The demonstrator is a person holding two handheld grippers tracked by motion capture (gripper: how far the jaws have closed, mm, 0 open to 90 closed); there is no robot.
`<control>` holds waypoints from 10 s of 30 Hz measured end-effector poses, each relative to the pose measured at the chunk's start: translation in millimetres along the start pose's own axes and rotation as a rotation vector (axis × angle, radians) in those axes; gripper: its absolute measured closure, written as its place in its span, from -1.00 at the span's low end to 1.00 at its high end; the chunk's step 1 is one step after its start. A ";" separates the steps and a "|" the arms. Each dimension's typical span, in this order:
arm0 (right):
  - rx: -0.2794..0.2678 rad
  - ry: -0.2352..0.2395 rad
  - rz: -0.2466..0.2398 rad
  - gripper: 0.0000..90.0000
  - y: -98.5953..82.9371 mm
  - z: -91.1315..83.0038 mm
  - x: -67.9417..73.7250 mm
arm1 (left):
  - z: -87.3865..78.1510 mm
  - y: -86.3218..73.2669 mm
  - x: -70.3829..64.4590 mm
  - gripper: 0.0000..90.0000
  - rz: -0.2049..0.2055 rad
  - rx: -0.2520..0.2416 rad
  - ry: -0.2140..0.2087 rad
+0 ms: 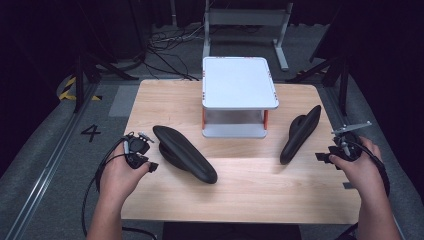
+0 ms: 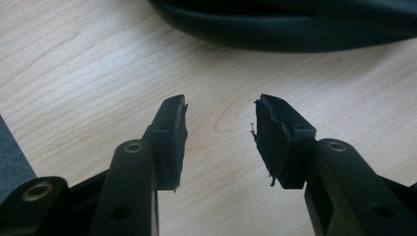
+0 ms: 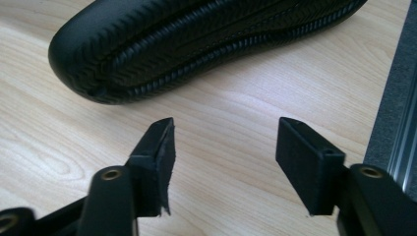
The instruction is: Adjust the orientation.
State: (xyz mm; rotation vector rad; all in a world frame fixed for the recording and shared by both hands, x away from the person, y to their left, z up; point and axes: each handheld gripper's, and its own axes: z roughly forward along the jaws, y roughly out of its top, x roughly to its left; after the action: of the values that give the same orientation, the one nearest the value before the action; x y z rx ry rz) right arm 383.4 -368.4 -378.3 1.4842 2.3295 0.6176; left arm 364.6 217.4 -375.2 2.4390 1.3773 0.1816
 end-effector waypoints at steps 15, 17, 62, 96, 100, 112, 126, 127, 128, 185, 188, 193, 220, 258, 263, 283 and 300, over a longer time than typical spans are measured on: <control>-0.043 0.029 0.014 -0.03 -10.6 -1.0 4.8 | 21.4 18.0 -9.5 0.32 0.095 0.048 -0.039; -0.037 0.026 0.027 -0.04 -11.4 -1.2 4.6 | 27.6 20.1 -12.0 0.42 0.096 0.076 -0.035; -0.006 0.007 0.070 -0.15 -35.7 2.1 2.6 | 61.3 59.2 -24.3 -0.02 0.040 -0.102 0.044; 0.031 -0.002 0.029 -0.19 -45.6 10.3 7.1 | 77.3 87.5 -51.5 0.21 0.056 -0.285 -0.073; 0.033 -0.003 0.029 -0.19 -45.8 10.5 7.8 | 82.3 90.9 -56.6 -0.03 0.063 -0.264 -0.031; 0.042 -0.006 0.010 -0.22 -47.0 12.8 10.8 | 84.6 94.3 -52.4 -0.47 -0.063 -0.249 0.019; 0.052 -0.022 -0.004 -0.24 -49.3 15.5 12.5 | 94.6 108.9 -53.9 -0.59 -0.185 -0.280 -0.107; 0.052 -0.022 -0.004 -0.24 -49.3 15.5 12.5 | 94.6 108.9 -53.9 -0.59 -0.185 -0.280 -0.107; 0.052 -0.024 -0.005 -0.24 -49.2 15.5 12.4 | 94.7 110.6 -54.5 -0.59 -0.188 -0.275 -0.101; 0.048 -0.009 -0.070 -0.26 -37.9 23.5 22.2 | 76.9 101.1 -114.2 -0.18 0.223 -0.127 -0.262; 0.041 -0.002 -0.057 -0.17 -36.4 23.2 20.2 | 65.5 97.5 -107.6 -0.20 0.238 -0.148 -0.216; 0.011 0.022 -0.053 -0.15 -34.3 23.2 20.2 | 56.1 93.4 -91.8 -0.24 0.242 -0.150 -0.167; -0.094 0.059 -0.083 0.41 53.8 9.0 29.5 | 34.8 38.3 -15.0 -0.35 0.123 -0.067 -0.015; -0.099 -0.033 0.092 0.10 -6.7 6.8 -9.2 | 48.9 60.2 -23.0 -0.38 0.144 -0.064 -0.035; -0.098 -0.108 0.141 -0.15 1.9 15.6 -33.3 | 46.8 55.9 -19.4 -0.38 0.135 -0.068 -0.029; 0.064 -0.128 0.296 0.28 5.8 56.7 -70.1 | 46.3 38.9 -13.8 -0.36 0.110 -0.046 -0.014; 0.085 -0.114 0.372 0.55 17.6 29.8 -32.1 | 50.5 44.8 -17.8 -0.36 0.127 -0.031 -0.025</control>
State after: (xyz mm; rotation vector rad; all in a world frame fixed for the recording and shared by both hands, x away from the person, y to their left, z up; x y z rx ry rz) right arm 424.5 -385.5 -394.0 1.9599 2.0309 0.5100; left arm 405.1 169.6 -406.1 2.4958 1.2005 0.2001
